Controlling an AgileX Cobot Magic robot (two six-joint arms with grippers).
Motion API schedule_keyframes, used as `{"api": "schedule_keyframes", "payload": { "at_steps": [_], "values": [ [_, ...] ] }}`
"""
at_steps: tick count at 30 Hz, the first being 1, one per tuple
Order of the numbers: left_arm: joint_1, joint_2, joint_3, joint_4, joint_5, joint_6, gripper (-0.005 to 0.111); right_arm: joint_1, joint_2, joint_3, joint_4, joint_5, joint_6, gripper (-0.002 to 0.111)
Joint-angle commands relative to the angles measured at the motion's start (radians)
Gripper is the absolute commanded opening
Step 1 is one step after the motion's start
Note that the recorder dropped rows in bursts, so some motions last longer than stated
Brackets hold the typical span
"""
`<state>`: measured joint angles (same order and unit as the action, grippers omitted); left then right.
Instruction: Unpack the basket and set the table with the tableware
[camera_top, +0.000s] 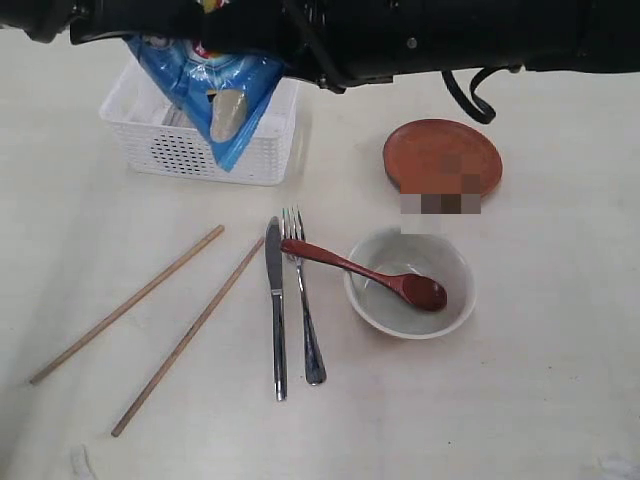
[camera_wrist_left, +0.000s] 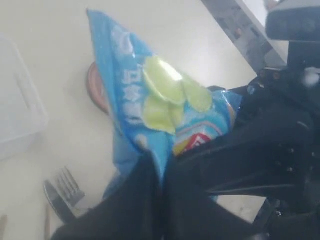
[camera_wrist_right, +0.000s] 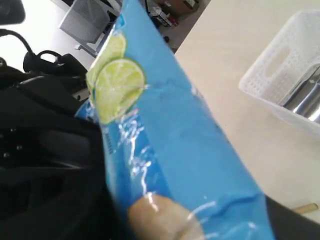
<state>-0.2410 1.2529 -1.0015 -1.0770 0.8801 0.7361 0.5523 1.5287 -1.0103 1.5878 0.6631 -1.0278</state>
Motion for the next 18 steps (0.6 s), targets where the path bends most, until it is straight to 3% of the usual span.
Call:
{"api": "schedule_keyframes", "payload": {
  "at_steps": [1,4,6,7,10,18],
  "values": [
    [-0.004,-0.007,-0.001,-0.027,0.033,0.005,0.008,-0.002,0.000,0.001,-0.001,-0.002,-0.046,0.000],
    [-0.004,-0.007,-0.001,-0.023,0.030,0.005,0.027,-0.002,0.000,0.001,-0.004,-0.002,-0.052,0.000],
    [-0.002,-0.007,-0.001,-0.015,0.020,0.005,0.051,-0.002,0.000,0.001,-0.012,-0.002,-0.049,0.000],
    [-0.002,-0.007,-0.001,-0.004,0.014,0.005,0.071,-0.002,0.000,0.001,-0.024,-0.006,-0.044,0.000],
    [-0.002,-0.009,-0.001,0.032,0.012,-0.008,0.105,-0.002,0.000,0.001,-0.070,-0.050,-0.013,0.000],
    [-0.002,-0.066,-0.001,0.268,-0.082,-0.147,0.104,-0.004,-0.005,0.001,-0.387,-0.348,0.200,0.000]
  ]
}}
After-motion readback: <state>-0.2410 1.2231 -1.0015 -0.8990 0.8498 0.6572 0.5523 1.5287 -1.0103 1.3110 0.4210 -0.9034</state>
